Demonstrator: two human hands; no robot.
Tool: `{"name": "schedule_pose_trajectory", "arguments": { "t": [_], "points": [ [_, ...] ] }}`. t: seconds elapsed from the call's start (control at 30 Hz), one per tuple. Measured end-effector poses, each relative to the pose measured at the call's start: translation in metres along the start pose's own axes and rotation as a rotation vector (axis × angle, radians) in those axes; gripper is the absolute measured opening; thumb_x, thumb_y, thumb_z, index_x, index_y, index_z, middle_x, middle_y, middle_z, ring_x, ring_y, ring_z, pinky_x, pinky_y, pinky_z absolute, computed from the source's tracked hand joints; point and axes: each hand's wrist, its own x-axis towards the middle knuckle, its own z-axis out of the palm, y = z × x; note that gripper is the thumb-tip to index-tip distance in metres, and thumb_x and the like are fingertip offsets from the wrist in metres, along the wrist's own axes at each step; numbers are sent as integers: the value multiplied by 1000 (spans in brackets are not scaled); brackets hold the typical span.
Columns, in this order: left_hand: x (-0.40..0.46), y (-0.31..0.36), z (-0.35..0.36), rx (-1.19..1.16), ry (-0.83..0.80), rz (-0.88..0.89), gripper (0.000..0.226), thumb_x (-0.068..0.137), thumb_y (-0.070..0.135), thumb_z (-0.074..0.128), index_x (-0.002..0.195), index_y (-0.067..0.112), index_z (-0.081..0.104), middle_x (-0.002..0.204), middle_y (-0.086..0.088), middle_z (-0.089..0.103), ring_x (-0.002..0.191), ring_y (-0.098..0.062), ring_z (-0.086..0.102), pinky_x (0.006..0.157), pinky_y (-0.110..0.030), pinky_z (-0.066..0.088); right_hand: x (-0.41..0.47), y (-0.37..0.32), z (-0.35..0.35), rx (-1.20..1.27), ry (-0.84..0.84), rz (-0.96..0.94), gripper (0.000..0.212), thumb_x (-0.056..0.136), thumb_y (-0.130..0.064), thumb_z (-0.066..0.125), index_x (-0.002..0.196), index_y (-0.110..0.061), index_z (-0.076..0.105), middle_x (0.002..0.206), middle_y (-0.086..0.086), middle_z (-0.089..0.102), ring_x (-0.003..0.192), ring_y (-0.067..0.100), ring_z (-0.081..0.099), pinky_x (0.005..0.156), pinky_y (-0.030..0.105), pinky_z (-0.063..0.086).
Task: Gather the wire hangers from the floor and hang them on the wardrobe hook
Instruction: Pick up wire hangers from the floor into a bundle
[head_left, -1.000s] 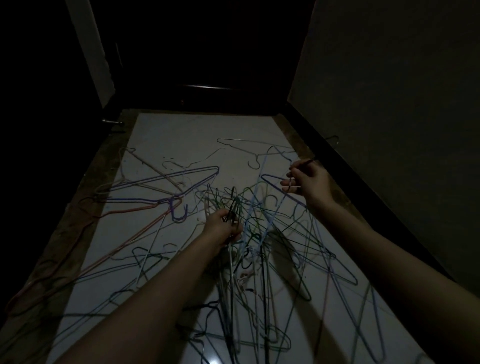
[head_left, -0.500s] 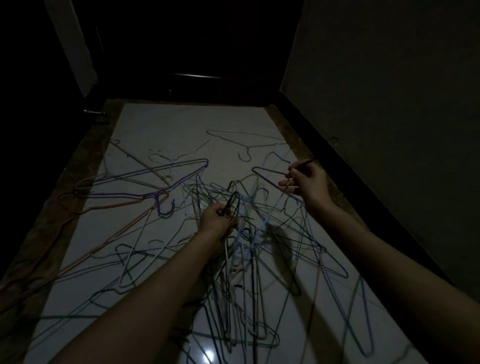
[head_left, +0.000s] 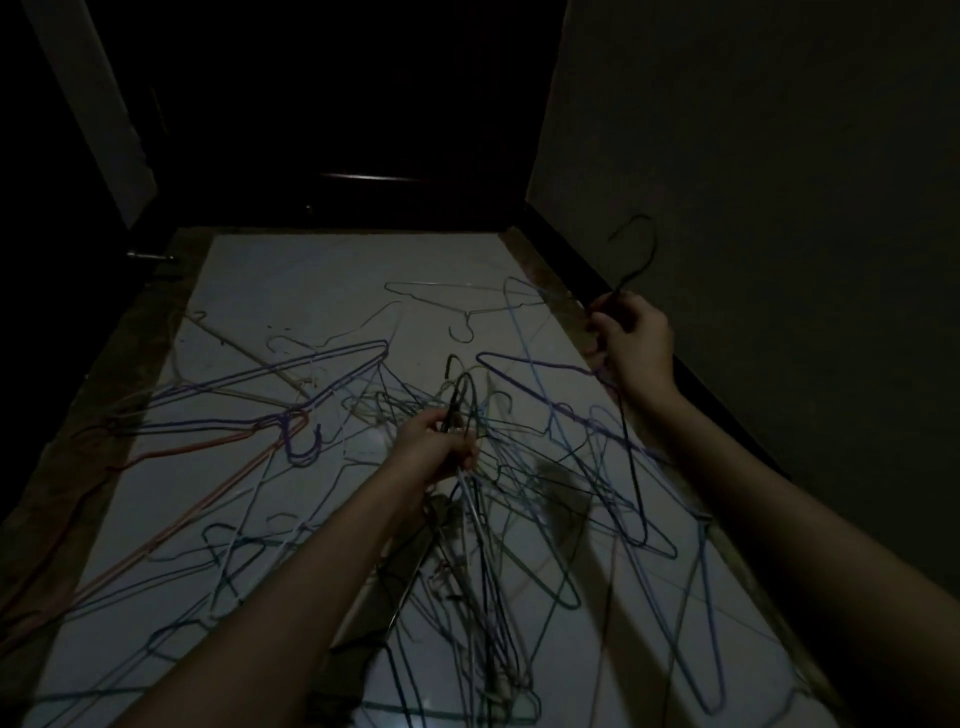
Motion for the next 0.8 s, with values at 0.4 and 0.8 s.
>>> {"name": "schedule_pose_trajectory", "arguments": {
  "t": [0.4,0.8],
  "points": [
    [-22,31,-54,170,108,188,22,91,-11,47,79,5,56,78,-19,60,60,-21,63,51,-23,53,-12,-8,11,-46,-93,17,11,93,-2,47,92,-3,58,85,14,62,48,11,56,40,11,36],
    [-49,82,-123,342,112,341,21,97,-1,40,87,11,55,77,-11,64,59,-11,62,66,-26,48,-45,-35,110,-39,-331,-16,12,95,-4,46,96,-5,58,85,13,62,50,12,59,35,14,37]
  ]
}}
